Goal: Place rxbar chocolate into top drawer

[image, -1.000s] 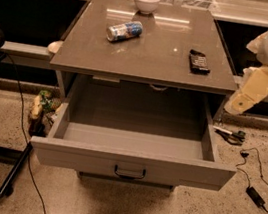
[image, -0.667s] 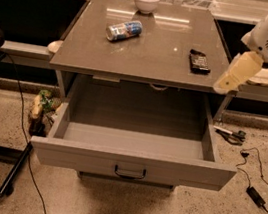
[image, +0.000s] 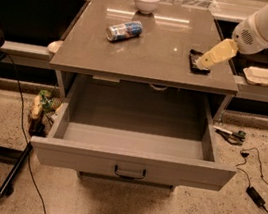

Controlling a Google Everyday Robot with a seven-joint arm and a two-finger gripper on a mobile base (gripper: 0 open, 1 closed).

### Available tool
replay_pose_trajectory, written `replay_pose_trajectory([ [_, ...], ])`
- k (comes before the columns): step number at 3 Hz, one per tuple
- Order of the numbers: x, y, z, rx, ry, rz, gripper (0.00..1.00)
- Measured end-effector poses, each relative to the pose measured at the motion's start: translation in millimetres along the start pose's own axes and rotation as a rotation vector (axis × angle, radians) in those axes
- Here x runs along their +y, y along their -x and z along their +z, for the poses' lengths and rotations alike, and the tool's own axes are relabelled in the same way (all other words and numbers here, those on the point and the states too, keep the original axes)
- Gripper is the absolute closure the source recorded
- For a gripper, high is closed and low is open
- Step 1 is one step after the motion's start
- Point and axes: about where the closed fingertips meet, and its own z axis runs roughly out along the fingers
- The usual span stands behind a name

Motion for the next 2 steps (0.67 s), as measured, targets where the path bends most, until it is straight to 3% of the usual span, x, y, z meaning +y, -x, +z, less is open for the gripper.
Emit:
replay_pose_trajectory([
  [1,0.0,-1.9,4.8,0.006,0.005,0.041,0.00],
  [2,0.3,-1.8,5.3,0.007,0.006,0.036,0.00],
])
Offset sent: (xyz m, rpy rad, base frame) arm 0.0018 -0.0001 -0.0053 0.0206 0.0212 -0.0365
